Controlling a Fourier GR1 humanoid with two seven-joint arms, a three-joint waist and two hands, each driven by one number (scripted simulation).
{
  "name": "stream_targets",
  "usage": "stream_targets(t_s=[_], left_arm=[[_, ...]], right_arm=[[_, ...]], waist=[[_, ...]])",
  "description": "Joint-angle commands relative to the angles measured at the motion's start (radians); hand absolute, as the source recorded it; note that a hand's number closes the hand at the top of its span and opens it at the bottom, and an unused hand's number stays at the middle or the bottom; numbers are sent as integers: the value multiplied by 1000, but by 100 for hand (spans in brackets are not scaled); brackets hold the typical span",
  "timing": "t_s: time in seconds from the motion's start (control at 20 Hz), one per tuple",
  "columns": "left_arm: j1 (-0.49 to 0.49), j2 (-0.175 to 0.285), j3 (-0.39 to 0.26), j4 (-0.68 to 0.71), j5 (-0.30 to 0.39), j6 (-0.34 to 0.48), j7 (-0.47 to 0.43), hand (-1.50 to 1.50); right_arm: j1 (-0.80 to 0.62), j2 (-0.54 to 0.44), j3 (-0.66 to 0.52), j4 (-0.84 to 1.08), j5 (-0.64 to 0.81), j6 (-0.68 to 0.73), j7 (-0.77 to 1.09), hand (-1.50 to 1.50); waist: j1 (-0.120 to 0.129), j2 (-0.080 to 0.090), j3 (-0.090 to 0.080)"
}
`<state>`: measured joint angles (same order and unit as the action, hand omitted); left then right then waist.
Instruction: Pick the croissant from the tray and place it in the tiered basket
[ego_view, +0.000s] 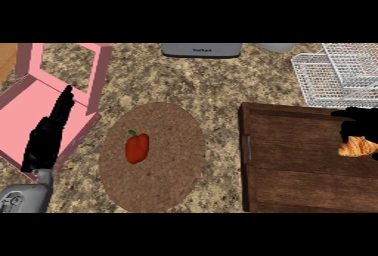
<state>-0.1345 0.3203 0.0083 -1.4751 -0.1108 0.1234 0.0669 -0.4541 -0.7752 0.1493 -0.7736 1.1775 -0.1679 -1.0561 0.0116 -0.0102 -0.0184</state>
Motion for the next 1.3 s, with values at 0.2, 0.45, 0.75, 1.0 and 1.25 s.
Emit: stream_targets(t_s=[0.2, 0.45, 0.75, 1.0, 1.25], left_arm=[[-21, -23, 0, 50, -21, 10, -13, 0], [15, -2, 8, -3, -6, -5, 4, 0], [9, -1, 31, 19, 6, 2, 15, 0], [36, 8, 34, 25, -2, 2, 14, 0], [41, 4, 35, 30, -15, 13, -15, 0]], right_arm=[[-3, -31, -33, 8, -150, 184, -189, 150], [7, 235, -126, -7, -289, 346, 316, 150], [-65, 419, -306, -27, -419, 321, 615, 150], [-211, 523, -388, -221, -459, 192, 886, 150], [-345, 565, -362, -450, -394, 170, 1224, 150]], waist=[[-16, 10, 18], [-26, -11, 13], [-57, -25, 12], [-67, -40, 9], [-64, -24, 12]])
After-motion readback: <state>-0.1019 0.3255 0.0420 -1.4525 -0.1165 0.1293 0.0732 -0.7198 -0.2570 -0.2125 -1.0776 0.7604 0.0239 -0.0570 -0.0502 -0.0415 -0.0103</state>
